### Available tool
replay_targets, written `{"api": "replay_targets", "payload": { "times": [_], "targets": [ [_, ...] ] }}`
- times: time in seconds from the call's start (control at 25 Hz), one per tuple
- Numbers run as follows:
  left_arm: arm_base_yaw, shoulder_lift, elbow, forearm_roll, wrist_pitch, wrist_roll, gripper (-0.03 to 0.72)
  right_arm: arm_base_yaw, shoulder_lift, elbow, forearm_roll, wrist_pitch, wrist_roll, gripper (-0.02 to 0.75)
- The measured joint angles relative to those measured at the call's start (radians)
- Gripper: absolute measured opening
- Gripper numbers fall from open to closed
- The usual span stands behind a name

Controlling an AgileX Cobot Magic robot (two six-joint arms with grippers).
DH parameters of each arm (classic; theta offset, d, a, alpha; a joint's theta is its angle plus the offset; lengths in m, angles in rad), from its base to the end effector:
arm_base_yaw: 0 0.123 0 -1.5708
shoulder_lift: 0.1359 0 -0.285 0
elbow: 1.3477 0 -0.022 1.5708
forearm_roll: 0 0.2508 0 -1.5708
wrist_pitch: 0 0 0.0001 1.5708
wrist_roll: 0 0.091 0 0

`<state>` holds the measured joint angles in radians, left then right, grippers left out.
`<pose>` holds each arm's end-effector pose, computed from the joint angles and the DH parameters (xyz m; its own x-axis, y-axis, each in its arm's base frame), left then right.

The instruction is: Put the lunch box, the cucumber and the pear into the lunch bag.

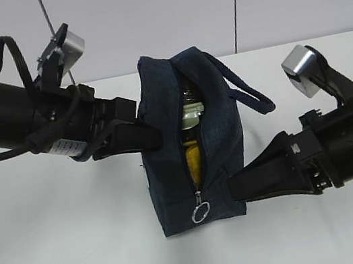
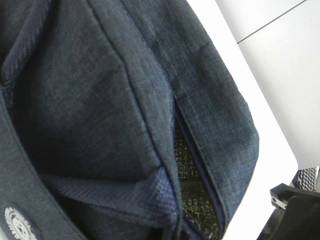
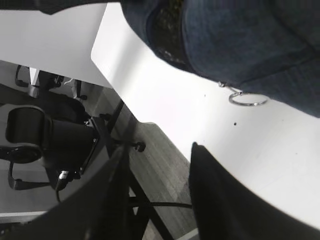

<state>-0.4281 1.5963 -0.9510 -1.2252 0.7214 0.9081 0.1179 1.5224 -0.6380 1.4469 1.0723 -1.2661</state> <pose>0.2652 -0.1832 0.2367 -0.8159 0.1881 -0.5467 0.5372 0.5961 -0.5967 0.2282 0.1069 0.2049 -0.8708 -0.0785 -0.4853 -0.4675 0.4377 0.7680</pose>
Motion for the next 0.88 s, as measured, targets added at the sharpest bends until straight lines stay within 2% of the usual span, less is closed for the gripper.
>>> {"api": "replay_targets", "payload": {
  "times": [0.08, 0.32, 0.52, 0.68, 0.88],
  "targets": [
    [0.0, 0.0, 0.0, -0.002, 0.0, 0.0, -0.015, 0.0, 0.0, 0.0, 0.017, -0.028, -0.029, 0.323],
    [0.0, 0.001, 0.0, -0.023, 0.0, 0.0, -0.015, 0.0, 0.002, 0.0, 0.075, -0.065, -0.302, 0.326],
    [0.0, 0.006, 0.0, -0.032, 0.0, 0.0, -0.015, 0.0, 0.002, 0.0, 0.138, -0.094, -0.54, 0.391],
    [0.0, 0.006, 0.0, -0.036, 0.0, 0.0, -0.015, 0.0, 0.024, 0.0, 0.121, -0.114, -0.579, 0.445],
    [0.0, 0.006, 0.0, -0.045, 0.0, 0.0, -0.015, 0.037, 0.098, 0.0, 0.1, -0.122, -0.604, 0.458]
  ]
}}
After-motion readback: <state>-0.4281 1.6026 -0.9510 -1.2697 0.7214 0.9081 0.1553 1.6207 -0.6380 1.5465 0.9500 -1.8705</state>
